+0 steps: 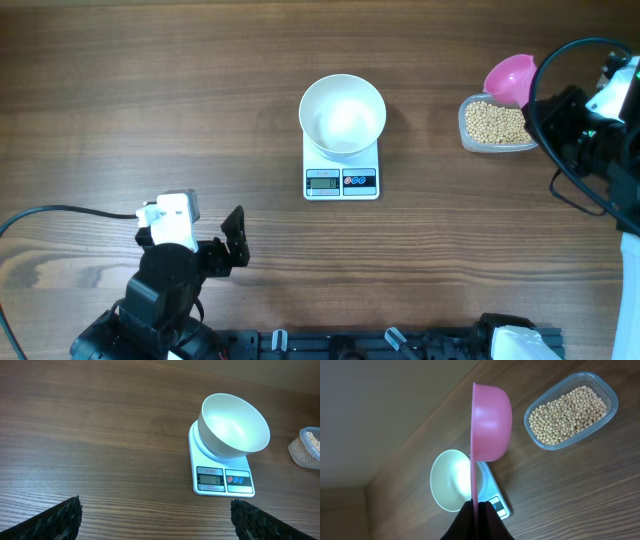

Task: Scoop item into bowl and weigh 150g on scale
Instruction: 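Hold the pink scoop with the right gripper above the soybean tub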

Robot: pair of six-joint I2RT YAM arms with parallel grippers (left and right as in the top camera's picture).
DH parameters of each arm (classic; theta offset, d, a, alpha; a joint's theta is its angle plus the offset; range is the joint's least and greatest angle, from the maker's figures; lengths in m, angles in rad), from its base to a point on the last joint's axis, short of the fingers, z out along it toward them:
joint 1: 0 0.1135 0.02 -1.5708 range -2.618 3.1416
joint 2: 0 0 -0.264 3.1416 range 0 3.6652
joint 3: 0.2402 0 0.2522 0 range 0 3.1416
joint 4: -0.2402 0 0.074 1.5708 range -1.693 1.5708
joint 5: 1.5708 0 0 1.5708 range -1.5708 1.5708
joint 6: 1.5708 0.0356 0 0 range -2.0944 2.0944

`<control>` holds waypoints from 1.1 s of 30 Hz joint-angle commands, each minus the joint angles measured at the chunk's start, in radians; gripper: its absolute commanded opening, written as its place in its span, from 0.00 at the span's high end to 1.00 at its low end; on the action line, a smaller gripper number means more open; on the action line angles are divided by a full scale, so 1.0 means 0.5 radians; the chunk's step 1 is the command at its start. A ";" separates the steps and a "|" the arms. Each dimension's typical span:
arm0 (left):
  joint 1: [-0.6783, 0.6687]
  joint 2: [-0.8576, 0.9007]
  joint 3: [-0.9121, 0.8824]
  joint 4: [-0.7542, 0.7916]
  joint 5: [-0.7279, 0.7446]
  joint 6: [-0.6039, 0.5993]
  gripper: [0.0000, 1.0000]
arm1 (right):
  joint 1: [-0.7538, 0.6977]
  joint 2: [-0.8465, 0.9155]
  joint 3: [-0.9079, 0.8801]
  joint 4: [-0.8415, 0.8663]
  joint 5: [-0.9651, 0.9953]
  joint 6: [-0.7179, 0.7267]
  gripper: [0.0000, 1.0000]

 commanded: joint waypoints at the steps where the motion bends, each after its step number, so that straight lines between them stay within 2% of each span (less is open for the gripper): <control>1: 0.008 -0.005 -0.007 -0.002 0.002 0.003 0.00 | -0.008 -0.018 0.035 0.035 0.085 0.182 0.96; 9: 0.008 -0.005 -0.007 -0.002 0.002 0.003 0.00 | -0.008 -0.018 0.035 0.048 0.208 0.283 0.96; 33: 0.008 -0.005 -0.008 -0.002 0.002 0.003 0.00 | -0.008 -0.018 0.035 0.041 0.301 0.226 0.96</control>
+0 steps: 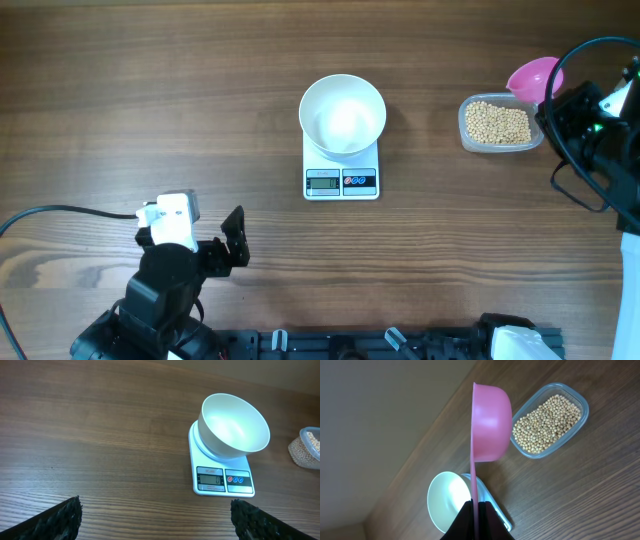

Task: Scoop item into bowl and weigh 150g on scale
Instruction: 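Hold the pink scoop with the right gripper above the soybean tub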

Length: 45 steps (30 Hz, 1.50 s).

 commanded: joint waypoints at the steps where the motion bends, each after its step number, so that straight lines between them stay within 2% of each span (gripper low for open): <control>1: 0.008 -0.005 -0.007 -0.002 0.003 0.003 0.00 | -0.008 -0.018 0.035 0.005 0.066 -0.029 0.95; 45: 0.008 -0.005 -0.008 -0.002 0.002 0.003 0.00 | -0.008 -0.018 0.035 0.018 0.221 0.080 0.96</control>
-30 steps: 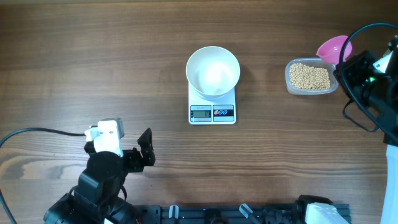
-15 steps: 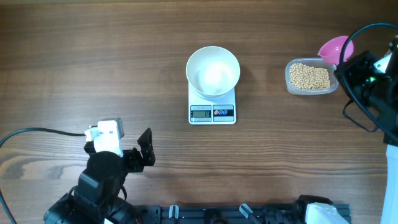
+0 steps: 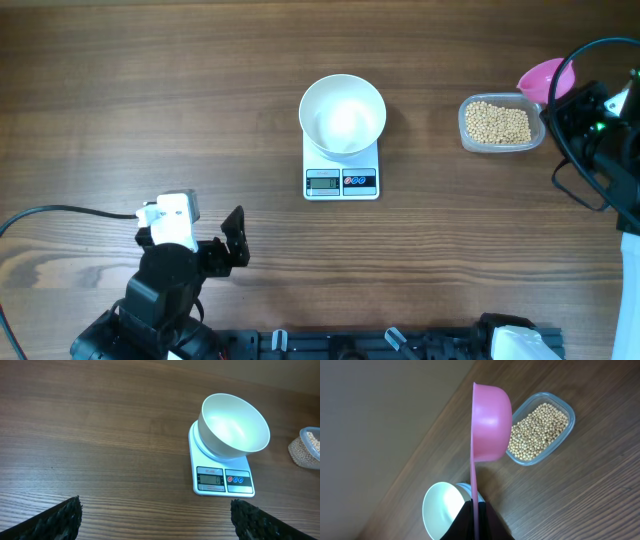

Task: Scoop item into bowl and weigh 150g on scale
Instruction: 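Hold the pink scoop with the right gripper above the soybean tub, then move the right gripper with the scoop over the soybean tub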

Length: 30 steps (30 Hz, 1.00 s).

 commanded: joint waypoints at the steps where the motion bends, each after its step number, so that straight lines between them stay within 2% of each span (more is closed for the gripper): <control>1: 0.008 -0.005 -0.007 -0.002 0.003 0.003 0.00 | -0.008 -0.018 0.035 0.010 0.088 0.021 0.96; 4: 0.008 -0.005 -0.008 -0.002 0.002 0.003 0.00 | -0.008 -0.018 0.035 0.004 0.117 0.004 0.96; 8: 0.008 -0.005 -0.008 -0.002 0.002 0.003 0.00 | -0.008 -0.018 0.035 0.005 0.117 -0.157 0.96; 18: 0.008 -0.005 -0.007 -0.002 0.002 0.003 0.00 | -0.008 -0.017 0.035 0.105 0.114 -0.819 0.96; 21: 0.008 -0.005 -0.008 -0.002 0.002 0.003 0.00 | -0.008 -0.011 0.035 0.150 0.098 -0.842 0.95; 30: 0.008 -0.005 -0.008 -0.002 0.002 0.003 0.00 | -0.008 -0.011 0.035 0.141 -0.027 -1.147 0.96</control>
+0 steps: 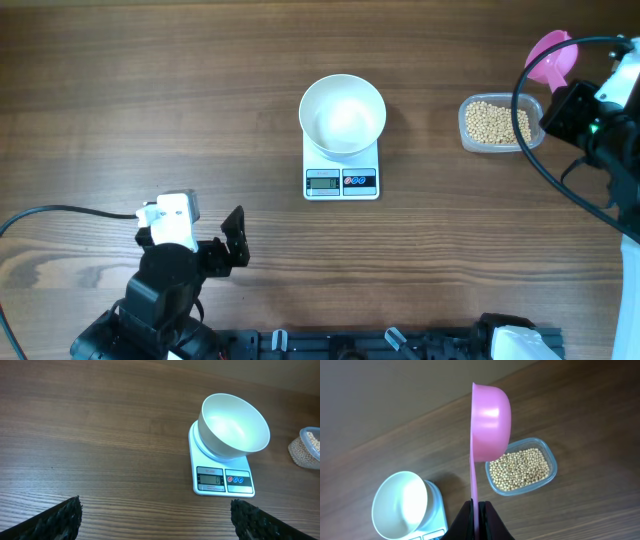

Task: Scoop item into bowl and weigh 150g on scale
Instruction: 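Move the right gripper with the scoop over the soybean tub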

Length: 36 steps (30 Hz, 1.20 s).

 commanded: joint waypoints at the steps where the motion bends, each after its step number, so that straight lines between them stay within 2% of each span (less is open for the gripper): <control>1: 0.008 -0.005 -0.007 -0.002 0.002 0.003 0.00 | -0.008 -0.011 0.035 0.001 -0.040 -0.192 0.96; 5: 0.008 -0.005 -0.008 -0.002 0.002 0.003 0.00 | -0.008 -0.011 0.035 -0.032 -0.039 -0.407 0.96; 9: 0.008 -0.005 -0.007 -0.002 0.003 0.003 0.00 | -0.008 -0.011 0.035 -0.088 -0.039 -0.504 0.96; 19: 0.008 -0.005 -0.007 -0.002 0.002 0.003 0.00 | -0.008 -0.011 0.035 -0.089 -0.223 -0.504 0.95; 27: 0.008 -0.005 -0.007 -0.002 0.002 0.003 0.00 | -0.008 0.046 0.035 0.085 -0.221 -0.610 0.96; 36: 0.008 -0.005 -0.008 -0.002 0.002 0.003 0.00 | -0.016 0.104 0.035 0.047 -0.220 -0.625 0.96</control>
